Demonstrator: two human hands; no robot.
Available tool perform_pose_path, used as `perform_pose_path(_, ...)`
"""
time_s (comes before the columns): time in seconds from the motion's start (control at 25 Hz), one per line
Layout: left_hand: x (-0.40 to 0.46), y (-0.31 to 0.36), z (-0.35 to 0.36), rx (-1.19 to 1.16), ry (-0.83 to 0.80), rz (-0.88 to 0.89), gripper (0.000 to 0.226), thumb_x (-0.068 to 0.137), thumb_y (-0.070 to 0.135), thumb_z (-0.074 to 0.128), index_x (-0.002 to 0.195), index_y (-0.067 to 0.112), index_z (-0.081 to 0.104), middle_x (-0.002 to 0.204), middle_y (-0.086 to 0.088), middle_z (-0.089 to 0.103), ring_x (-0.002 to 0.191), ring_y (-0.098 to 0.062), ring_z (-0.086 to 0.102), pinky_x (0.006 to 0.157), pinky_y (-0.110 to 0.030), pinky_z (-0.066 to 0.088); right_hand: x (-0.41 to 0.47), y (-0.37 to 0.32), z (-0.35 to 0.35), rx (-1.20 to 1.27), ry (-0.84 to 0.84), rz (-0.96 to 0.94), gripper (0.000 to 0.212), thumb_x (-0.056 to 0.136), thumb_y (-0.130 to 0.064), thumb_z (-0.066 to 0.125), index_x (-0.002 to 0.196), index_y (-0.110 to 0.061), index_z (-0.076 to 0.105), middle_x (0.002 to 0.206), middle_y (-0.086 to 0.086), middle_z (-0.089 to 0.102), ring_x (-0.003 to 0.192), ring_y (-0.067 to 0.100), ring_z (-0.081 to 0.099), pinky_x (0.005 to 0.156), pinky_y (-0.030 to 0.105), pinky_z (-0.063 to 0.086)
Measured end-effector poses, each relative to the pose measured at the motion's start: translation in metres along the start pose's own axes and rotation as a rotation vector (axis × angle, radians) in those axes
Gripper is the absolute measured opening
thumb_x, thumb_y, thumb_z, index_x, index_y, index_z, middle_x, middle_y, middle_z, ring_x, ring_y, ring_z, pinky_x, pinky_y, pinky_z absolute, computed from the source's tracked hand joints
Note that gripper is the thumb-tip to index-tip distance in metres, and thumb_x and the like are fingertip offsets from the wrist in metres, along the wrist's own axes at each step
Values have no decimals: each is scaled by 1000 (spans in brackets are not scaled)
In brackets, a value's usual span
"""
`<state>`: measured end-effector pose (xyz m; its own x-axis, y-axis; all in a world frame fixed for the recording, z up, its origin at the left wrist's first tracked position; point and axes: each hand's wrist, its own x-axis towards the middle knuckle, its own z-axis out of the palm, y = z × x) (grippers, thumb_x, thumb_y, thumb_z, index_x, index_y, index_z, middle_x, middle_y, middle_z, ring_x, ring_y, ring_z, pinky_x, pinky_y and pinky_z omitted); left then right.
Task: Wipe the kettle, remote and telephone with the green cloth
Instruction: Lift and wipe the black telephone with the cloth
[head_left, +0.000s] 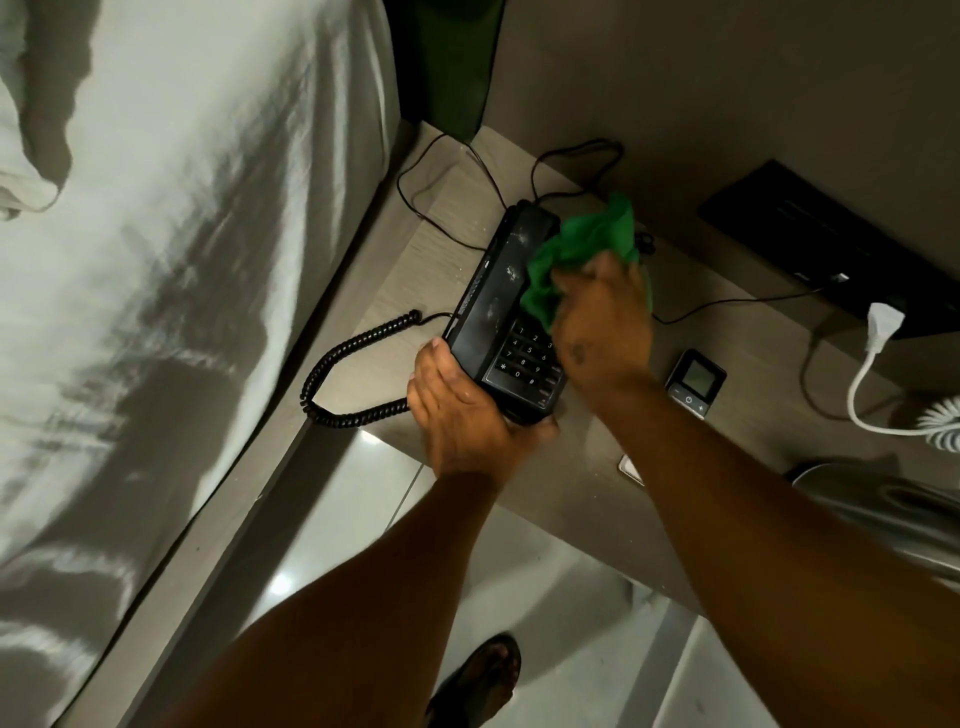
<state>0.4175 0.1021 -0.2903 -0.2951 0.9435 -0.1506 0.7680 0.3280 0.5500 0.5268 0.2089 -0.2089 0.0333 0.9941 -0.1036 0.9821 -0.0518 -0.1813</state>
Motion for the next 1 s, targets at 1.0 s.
perform_pose_path(1.0,0,0,-1,-45,-6,4,142,51,78,69,154,-1,13,154,-20,28,148,-37,27,123,-54,19,26,12,-2,64,25,93,30,88,-7,55,117,-9,61,121,19,59,107,35,59,85,28,50)
